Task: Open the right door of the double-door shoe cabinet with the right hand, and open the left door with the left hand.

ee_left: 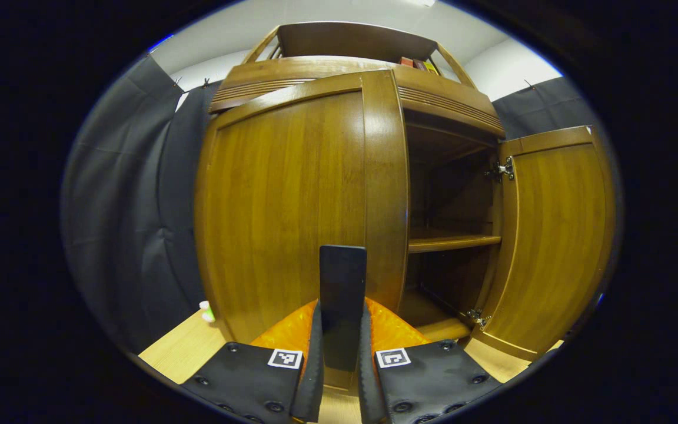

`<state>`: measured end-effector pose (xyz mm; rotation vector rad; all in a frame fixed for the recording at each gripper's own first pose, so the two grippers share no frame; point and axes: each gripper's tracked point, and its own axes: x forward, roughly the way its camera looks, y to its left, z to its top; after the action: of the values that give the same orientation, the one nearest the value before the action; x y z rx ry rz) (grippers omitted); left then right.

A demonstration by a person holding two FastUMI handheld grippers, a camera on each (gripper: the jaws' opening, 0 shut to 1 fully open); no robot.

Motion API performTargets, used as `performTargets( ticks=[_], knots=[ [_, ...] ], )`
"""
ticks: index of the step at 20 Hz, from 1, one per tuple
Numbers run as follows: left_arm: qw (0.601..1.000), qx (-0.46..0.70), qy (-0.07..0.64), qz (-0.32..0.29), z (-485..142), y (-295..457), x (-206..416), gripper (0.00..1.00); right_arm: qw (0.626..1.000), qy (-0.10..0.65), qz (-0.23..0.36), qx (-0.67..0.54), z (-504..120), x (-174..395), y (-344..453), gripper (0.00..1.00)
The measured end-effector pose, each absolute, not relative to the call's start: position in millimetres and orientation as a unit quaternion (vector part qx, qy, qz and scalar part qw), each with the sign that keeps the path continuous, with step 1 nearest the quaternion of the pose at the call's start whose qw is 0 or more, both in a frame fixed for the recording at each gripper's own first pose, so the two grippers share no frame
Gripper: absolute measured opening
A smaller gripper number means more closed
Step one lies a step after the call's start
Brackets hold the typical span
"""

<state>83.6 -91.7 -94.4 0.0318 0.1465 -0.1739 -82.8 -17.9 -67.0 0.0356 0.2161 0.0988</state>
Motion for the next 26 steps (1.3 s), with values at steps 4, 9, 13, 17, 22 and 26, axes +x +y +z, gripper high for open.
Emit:
performTargets(
  ticks=[4,9,13,17,22,26],
  knots=[
    [0.996,0.013,0.072,-0.060,-88,-53,46,0.31,0.992,0.108,0.070,0.016,-69,-77,1,0.91],
    [0.996,0.016,0.076,-0.036,-80,-9,16,0.28,0.991,0.102,0.083,0.018,-68,-62,19,0.91],
    [0.997,0.032,0.072,-0.022,-74,25,2,0.23,0.992,0.097,0.082,0.015,-67,-57,32,0.92],
    [0.997,0.024,0.072,-0.026,-70,56,-5,0.18,0.993,0.092,0.070,0.016,-66,-54,47,0.92],
    [0.996,0.023,0.072,-0.045,-66,91,-5,0.18,0.995,0.082,0.060,0.024,-66,-51,71,1.00],
    [0.996,0.022,0.052,-0.061,-64,113,1,0.05,0.995,0.080,0.055,0.021,-68,-49,84,0.91]
  ],
)
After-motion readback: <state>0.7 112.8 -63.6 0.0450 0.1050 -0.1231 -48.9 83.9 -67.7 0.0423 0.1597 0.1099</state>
